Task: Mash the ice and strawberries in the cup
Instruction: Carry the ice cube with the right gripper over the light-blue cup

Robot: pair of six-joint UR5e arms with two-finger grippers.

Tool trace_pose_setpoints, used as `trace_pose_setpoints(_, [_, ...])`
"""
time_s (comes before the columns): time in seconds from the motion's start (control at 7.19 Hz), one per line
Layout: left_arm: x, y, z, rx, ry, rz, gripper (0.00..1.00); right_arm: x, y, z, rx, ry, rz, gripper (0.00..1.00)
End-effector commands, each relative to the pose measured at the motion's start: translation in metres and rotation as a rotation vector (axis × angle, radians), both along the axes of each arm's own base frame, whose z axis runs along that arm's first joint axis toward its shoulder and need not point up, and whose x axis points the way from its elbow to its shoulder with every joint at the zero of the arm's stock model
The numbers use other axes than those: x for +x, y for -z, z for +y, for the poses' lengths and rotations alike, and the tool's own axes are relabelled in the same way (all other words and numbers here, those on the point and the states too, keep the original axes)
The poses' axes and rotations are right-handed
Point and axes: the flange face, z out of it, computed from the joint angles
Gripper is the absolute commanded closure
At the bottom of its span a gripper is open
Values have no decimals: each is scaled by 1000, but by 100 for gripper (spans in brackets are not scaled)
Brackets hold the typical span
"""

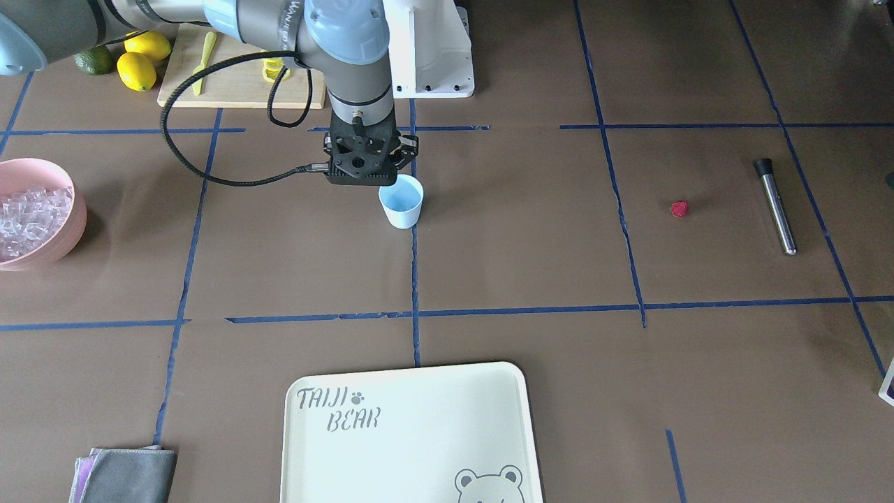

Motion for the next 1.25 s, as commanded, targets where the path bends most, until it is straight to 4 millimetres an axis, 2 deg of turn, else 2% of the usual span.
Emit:
trace_pose_setpoints(0.0, [0,0,0,-1,-1,0,0,-26,5,5,3,11,19,98])
trace_pose_setpoints(0.28, [0,-2,0,-4,-1,0,0,-38,-1,5,-2,18,39,97])
trace_pose_setpoints(0.56, [0,-2,0,-4,-1,0,0,-57,-8,-6,13,16,19,96])
trace_pose_setpoints(0.7, [0,-1,-1,-2,-1,0,0,-57,-8,-5,13,16,17,91])
trace_pose_setpoints(0.97, [1,-2,-1,-2,-3,0,0,-57,-8,-5,12,17,16,70])
trace_pose_setpoints(1.11, [1,-2,-1,-4,-3,0,0,-57,-8,-5,12,17,16,51])
